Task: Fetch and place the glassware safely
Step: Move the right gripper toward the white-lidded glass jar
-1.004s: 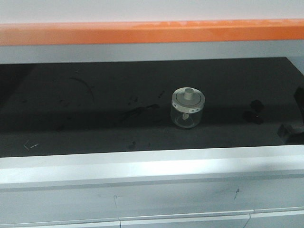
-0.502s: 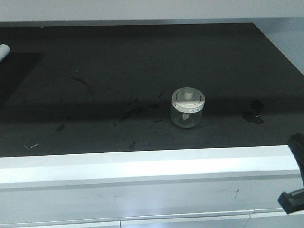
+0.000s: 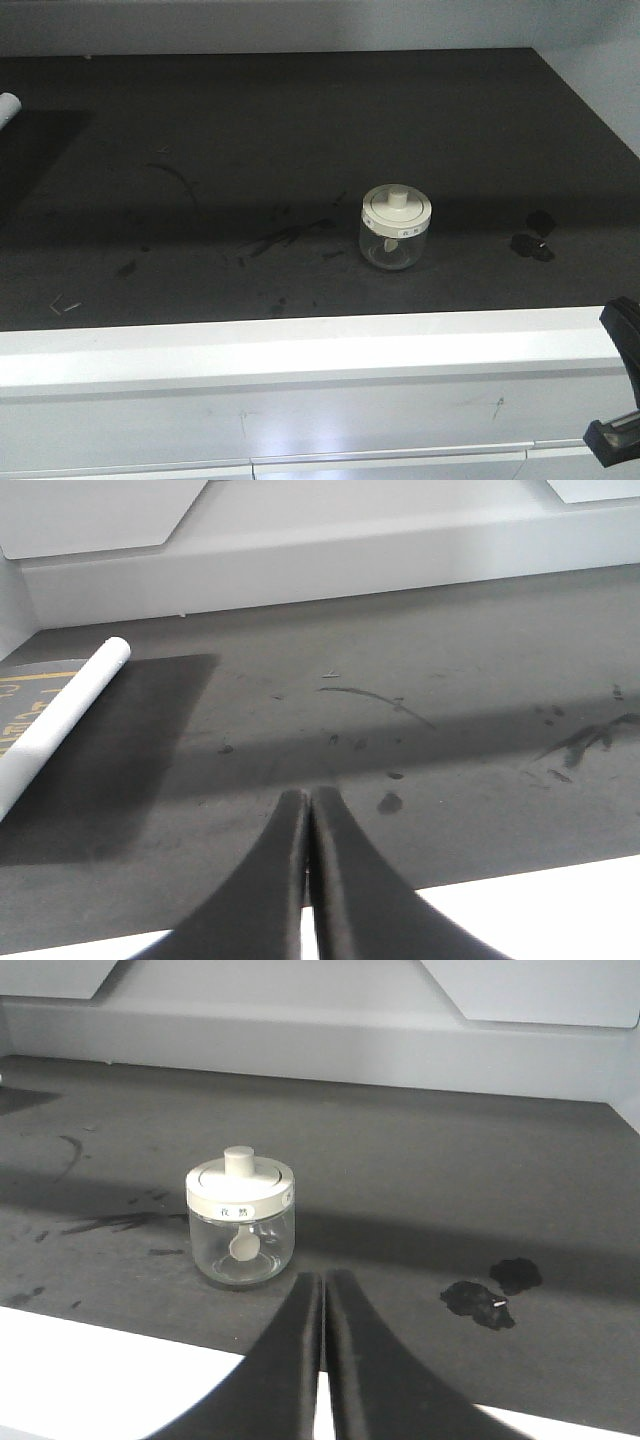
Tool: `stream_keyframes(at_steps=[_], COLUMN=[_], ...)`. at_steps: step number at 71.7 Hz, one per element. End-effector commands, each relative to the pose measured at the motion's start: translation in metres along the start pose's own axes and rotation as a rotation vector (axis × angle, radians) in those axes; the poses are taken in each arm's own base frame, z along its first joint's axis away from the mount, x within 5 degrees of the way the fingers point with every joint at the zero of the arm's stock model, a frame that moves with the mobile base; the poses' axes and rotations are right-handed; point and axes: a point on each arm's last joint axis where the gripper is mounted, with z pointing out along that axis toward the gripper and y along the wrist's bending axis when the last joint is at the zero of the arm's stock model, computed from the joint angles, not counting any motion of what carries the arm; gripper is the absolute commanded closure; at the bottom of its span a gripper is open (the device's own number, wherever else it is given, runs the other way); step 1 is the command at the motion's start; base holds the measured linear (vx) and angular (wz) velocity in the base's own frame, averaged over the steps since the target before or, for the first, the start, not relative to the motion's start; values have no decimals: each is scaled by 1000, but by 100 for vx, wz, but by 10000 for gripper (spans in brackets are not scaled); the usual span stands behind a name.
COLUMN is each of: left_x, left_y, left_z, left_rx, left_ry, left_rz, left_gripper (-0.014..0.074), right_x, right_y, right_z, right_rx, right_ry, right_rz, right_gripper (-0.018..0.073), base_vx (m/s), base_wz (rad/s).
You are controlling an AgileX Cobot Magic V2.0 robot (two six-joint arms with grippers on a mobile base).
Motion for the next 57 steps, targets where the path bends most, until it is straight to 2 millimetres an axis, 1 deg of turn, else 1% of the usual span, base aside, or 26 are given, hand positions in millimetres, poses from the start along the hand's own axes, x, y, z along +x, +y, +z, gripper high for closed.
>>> stream_keyframes(at_steps=[1, 5, 12, 21, 25, 31, 35, 38, 42, 45, 48, 52, 56, 57], left_x=[-15, -15, -15, -15, -15, -15, -15, -15, -15, -15, -15, -15, -15, -15], left_y=[-1, -1, -1, -1, -1, -1, -1, -1, -1, -1, -1, -1, -1, -1], left_z=[-1, -1, -1, -1, -1, -1, -1, -1, -1, -1, -1, -1, -1, -1], left_rx=[8, 8, 8, 8, 8, 8, 8, 8, 8, 8, 8, 8, 8, 8], left_ry=[-88, -88, -88, -88, -88, -88, -88, -88, -88, -88, -88, -88, -88, -88], left_rz=[-10, -10, -10, -10, -10, -10, -10, -10, -10, -10, -10, -10, -10, -10], left_gripper=[603, 603, 603, 603, 603, 603, 603, 603, 603, 603, 603, 603, 603, 603], right_x=[-15, -15, -17, -20, -24, -29, -32, -33, -35, -40, -43, -52, -57, -59], right_y=[2, 3, 3, 4, 6, 8, 9, 9, 9, 9, 10, 11, 13, 13], right_z=[0, 0, 0, 0, -1, 1, 6, 12, 25, 34, 44, 58, 79, 81], right_rx=[-26, -29, -32, -44, -59, -88, -103, -109, -115, -121, -131, -150, -172, -175], right_ry=[-87, -97, -104, -139, -180, -241, -247, -228, -180, -168, -161, -178, -169, -174], right_rz=[-8, -18, -38, -37, -35, -31, -6, 34, 98, 130, 138, 140, 132, 130], right_gripper=[546, 529, 470, 337, 257, 163, 128, 113, 112, 113, 113, 113, 113, 113], base_vx=[0, 0, 0, 0, 0, 0, 0, 0, 0, 0, 0, 0, 0, 0], base_wz=[0, 0, 0, 0, 0, 0, 0, 0, 0, 0, 0, 0, 0, 0])
